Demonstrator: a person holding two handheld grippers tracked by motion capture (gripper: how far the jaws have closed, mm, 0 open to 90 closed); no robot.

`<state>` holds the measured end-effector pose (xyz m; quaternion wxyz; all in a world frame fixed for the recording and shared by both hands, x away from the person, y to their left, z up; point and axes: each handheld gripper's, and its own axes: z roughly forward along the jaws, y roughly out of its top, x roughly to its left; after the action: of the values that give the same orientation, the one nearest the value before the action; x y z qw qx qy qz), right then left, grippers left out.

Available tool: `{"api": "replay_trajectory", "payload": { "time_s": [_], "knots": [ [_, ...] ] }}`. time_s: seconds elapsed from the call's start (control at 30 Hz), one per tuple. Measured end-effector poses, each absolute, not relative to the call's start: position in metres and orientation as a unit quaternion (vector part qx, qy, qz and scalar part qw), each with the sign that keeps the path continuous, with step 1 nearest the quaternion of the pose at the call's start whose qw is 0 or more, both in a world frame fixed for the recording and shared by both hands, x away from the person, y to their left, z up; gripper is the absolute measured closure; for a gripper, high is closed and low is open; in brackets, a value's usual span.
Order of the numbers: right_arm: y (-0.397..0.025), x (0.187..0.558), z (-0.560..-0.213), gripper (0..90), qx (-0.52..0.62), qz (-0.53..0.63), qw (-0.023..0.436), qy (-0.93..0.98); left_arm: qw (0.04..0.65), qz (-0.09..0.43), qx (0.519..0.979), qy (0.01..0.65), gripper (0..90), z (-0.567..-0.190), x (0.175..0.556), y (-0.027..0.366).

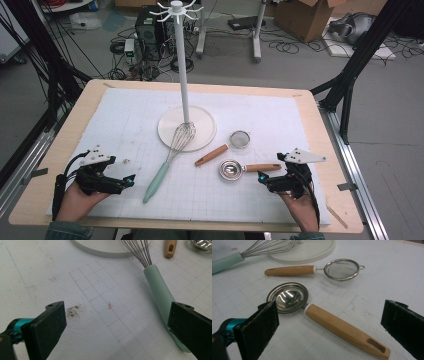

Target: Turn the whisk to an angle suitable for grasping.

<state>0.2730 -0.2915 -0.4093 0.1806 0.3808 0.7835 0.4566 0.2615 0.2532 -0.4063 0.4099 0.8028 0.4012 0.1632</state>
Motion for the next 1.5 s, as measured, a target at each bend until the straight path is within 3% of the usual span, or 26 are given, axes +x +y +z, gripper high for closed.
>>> {"api": "replay_trajectory", "payload": {
  "time_s": [0.53,0.73,0.9,1.5],
  "knots": [
    [-0.291,0.268,-0.406,0.4,0.377,0.455,0.19,0.784,0.409,0.156,0.813,0.385,4.5,-0.403,0.267,0.236],
    [-0.292,0.267,-0.405,0.3,0.378,0.456,0.193,0.782,0.407,0.149,0.816,0.382,11.5,-0.403,0.271,0.225],
    [-0.292,0.268,-0.406,0.3,0.376,0.453,0.192,0.785,0.415,0.145,0.814,0.38,23.3,-0.404,0.276,0.216],
    [-0.291,0.269,-0.408,0.4,0.377,0.446,0.191,0.789,0.393,0.092,0.835,0.375,45.5,-0.421,0.295,0.178]
  ]
}}
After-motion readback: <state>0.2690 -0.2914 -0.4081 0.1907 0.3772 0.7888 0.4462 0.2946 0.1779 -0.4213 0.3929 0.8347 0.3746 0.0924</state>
